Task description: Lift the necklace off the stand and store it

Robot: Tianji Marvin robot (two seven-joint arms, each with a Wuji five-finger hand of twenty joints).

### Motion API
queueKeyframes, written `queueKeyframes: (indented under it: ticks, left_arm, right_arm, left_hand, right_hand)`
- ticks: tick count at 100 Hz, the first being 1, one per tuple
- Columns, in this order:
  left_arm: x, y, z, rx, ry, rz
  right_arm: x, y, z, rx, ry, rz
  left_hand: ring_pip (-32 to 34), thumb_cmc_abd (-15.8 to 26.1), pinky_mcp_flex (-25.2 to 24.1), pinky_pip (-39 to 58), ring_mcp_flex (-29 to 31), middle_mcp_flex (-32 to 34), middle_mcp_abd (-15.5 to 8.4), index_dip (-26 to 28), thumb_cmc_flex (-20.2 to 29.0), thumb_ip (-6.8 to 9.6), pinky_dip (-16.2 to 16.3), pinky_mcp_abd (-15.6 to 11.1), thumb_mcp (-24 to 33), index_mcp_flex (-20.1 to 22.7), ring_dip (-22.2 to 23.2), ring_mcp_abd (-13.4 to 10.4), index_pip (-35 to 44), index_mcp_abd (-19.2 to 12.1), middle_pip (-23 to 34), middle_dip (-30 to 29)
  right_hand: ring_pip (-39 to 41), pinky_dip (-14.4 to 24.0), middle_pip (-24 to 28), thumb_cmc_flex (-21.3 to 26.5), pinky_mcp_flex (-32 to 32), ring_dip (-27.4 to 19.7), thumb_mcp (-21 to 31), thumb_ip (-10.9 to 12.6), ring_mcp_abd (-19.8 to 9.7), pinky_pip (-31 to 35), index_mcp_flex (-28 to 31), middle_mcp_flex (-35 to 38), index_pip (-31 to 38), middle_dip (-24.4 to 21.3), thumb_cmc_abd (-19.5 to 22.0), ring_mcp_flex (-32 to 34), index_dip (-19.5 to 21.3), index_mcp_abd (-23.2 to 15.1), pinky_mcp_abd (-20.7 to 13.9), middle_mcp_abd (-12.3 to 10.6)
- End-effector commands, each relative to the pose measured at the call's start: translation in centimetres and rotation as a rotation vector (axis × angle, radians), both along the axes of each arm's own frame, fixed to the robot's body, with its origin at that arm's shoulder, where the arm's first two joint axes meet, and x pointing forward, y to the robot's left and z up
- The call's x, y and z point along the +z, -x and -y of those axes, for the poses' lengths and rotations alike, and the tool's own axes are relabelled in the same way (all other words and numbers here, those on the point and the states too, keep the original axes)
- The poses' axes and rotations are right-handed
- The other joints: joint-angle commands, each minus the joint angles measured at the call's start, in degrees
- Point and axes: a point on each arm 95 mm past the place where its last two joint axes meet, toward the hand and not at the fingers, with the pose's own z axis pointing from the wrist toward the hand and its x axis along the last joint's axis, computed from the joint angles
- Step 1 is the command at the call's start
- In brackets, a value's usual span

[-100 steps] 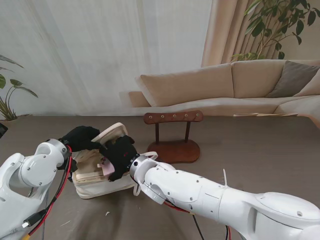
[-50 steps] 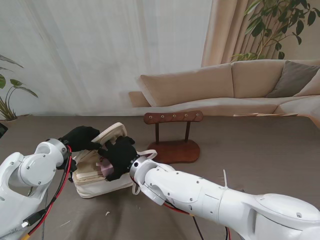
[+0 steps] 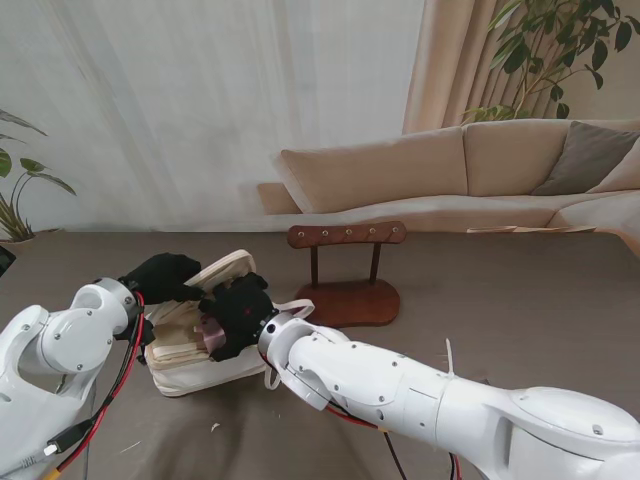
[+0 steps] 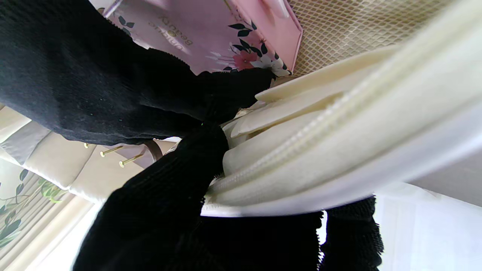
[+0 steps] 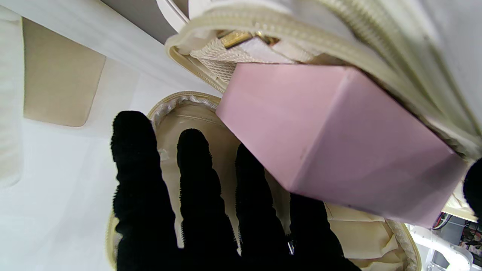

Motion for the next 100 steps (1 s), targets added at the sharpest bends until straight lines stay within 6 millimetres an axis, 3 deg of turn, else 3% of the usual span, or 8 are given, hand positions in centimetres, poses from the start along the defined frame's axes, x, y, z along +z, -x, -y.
queueKeyframes:
  ticks: [1, 31, 54, 100]
  left_arm:
    - [-0.3, 0.1, 0.2, -0.01, -0.004, -0.021]
    - [-0.5, 0.0, 0.3, -0.019, -0.016, -0.032]
    - [-0.6, 0.0, 0.3, -0.026, -0.027, -0.033]
    - [-0.7, 0.3, 0.2, -0.015, -0.028, -0.033]
  right_arm:
    - [-0.1, 0.2, -0.3, 0.004, 0.006, -0.007]
    - [-0.2, -0.1, 0.1, 0.014, -0.011, -0.015]
    - [-0.6, -0.9, 0.3, 0.006, -0.057, -0.057]
    - [-0.1, -0.1, 0.6, 0.035, -0.166, -0.18]
  left_hand:
    - [1.6, 2.4, -0.4, 2.3, 0.9, -0.6, 2.1, 0.2, 3.5, 2.31, 1.1, 1.6, -0.1, 0.7, 1.4, -1.2, 1.2, -1.6, 1.4, 0.8]
    - [1.6, 2.4, -0.4, 2.3, 0.9, -0.6, 2.0, 0.2, 3.5, 2.3, 1.2, 1.6, 0.0, 0.7, 1.3, -1.2, 1.3, -1.8, 1.4, 0.7]
    - [1.5, 2.5, -0.4, 2.3, 0.8, -0.7, 1.9, 0.2, 3.5, 2.27, 1.2, 1.6, 0.0, 0.9, 1.3, -1.3, 1.4, -1.8, 1.4, 0.8]
    - [1.6, 2.5, -0.4, 2.3, 0.8, -0.7, 1.9, 0.6, 3.6, 2.22, 1.2, 1.6, 0.1, 1.2, 1.3, -1.4, 2.2, -1.8, 1.4, 0.8]
  right_hand:
    - [0.7, -0.5, 0.1, 0.8, -13.6, 0.5, 2.0, 1.2, -0.2, 2.1, 1.8, 1.3, 2.4, 0.4, -0.6, 2.1, 1.6, -0.2, -0.4, -0.6]
    - [4.1, 0.1, 1.5, 2.3, -11.1, 2.4, 1.7, 1.1, -1.9, 5.2, 5.6, 7.6, 3.6, 1.1, -1.3, 8.3, 3.0, -0.9, -1.5, -1.5]
    - [1.4, -0.5, 0.3, -1.2, -13.9, 2.5, 1.4, 1.1, -1.6, 3.8, -1.5, 0.5, 0.9, 1.1, 2.0, 2.4, 2.4, -1.8, -0.5, -1.6]
    - [0.7, -1.0, 1.6, -0.5, -15.6, 2.7, 1.3, 1.1, -2.6, 1.8, -1.4, -2.2, 1.6, 1.7, 1.8, -0.4, 2.7, -2.4, -0.9, -2.3]
